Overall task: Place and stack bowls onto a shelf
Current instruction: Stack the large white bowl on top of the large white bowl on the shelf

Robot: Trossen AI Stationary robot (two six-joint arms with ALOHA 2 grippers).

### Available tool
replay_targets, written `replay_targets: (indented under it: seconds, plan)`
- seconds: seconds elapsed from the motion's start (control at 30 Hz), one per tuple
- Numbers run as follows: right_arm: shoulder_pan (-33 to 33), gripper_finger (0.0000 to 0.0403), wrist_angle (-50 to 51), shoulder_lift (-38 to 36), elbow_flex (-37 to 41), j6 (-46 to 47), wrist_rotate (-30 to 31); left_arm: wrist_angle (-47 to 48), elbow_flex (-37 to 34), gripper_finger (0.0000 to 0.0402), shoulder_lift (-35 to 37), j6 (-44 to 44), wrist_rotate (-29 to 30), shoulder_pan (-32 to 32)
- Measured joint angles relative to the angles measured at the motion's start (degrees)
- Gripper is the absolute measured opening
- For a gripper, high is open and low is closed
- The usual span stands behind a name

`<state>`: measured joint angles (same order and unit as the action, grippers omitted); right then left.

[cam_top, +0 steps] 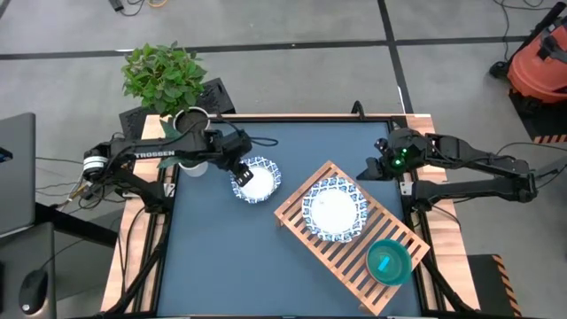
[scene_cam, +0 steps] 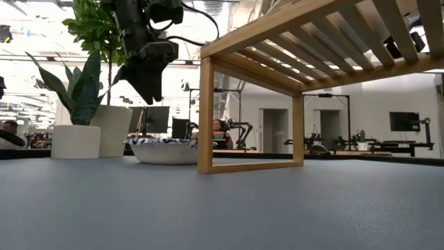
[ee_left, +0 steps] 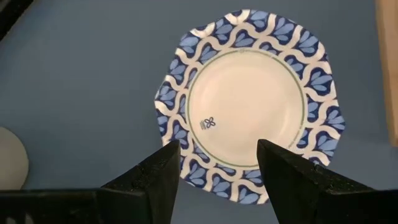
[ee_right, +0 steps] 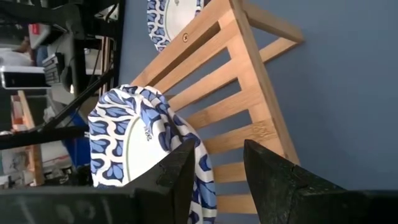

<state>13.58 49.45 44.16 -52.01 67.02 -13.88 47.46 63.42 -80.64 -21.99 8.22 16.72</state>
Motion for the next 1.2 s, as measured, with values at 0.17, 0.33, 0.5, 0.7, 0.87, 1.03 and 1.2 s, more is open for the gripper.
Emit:
replay_targets:
  seconds: [0.17, 0.33, 0.5, 0.7, 0.87, 1.03, 1.2]
  plan:
    - [0.04, 0.0164, 0.17, -0.04, 0.0, -1.38, 1.02, -0.89, 0.0, 0.0199, 0.0, 1.09, 0.12, 2.19]
    - [-0.07, 0.0164, 0.16, 0.08, 0.0, -2.74, 1.04, -1.01, 0.0, 0.0199, -1.51, 1.22, 0.15, 3.98]
    - [-0.07, 0.0164, 0.16, 0.07, 0.0, -3.08, 1.1, -1.61, 0.0, 0.0199, -6.37, 1.38, -0.49, 4.3]
    - [-0.07, 0.0164, 0.17, 0.07, 0.0, -3.23, 1.17, -2.07, 0.0, 0.0199, -13.71, 1.39, -0.51, 4.41]
    - [-0.07, 0.0164, 0.16, 0.07, 0.0, -3.28, 1.17, -2.23, 0.0, 0.0199, -17.4, 1.35, -0.72, 4.43]
    - [-0.07, 0.0164, 0.17, 0.07, 0.0, -4.12, 1.17, -3.64, 0.01, 0.0199, -17.99, 1.28, -5.31, 4.58]
    - [-0.07, 0.0164, 0.15, 0.07, 0.0, -4.63, 1.17, -1.88, 0.33, 0.0199, -16.58, -2.03, -5.96, 4.58]
